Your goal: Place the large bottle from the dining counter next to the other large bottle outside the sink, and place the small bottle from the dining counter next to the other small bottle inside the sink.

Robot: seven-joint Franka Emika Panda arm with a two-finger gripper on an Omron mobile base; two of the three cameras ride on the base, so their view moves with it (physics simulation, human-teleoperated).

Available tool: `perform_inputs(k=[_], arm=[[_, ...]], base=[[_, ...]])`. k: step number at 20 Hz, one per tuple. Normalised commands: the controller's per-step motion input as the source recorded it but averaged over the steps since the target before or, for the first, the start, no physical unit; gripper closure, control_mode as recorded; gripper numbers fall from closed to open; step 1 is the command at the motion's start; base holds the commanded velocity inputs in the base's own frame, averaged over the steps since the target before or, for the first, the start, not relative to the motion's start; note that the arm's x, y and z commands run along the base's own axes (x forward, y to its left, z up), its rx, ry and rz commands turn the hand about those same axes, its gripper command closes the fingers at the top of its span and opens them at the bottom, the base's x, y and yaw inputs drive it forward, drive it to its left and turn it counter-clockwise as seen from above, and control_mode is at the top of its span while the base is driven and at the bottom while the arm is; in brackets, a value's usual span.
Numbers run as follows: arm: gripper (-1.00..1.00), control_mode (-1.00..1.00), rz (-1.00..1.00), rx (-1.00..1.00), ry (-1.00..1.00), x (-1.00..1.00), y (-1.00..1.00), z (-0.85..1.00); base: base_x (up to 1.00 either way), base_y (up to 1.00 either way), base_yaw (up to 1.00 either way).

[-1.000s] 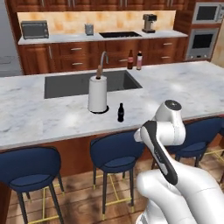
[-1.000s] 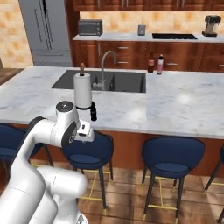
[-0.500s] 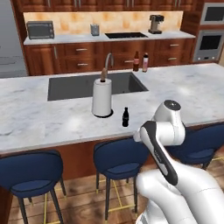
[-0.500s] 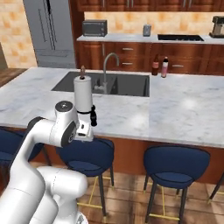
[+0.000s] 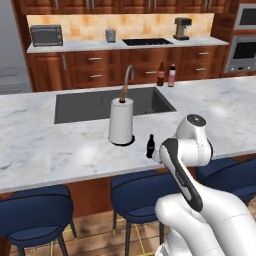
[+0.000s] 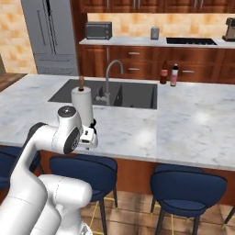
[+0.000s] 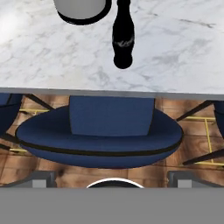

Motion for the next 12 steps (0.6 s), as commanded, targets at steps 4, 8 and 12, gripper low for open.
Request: perform_inputs(k=[4,8,12], arm=[[-1.0,1.0,0.0,0.0,0.0,0.0,0.0,0.0],[-1.0,1.0,0.0,0.0,0.0,0.0,0.0,0.0],[-1.0,1.0,0.0,0.0,0.0,0.0,0.0,0.0]], base=[[0.2,0.0,0.03],[0.0,0.0,0.02],[0.0,0.0,0.0]])
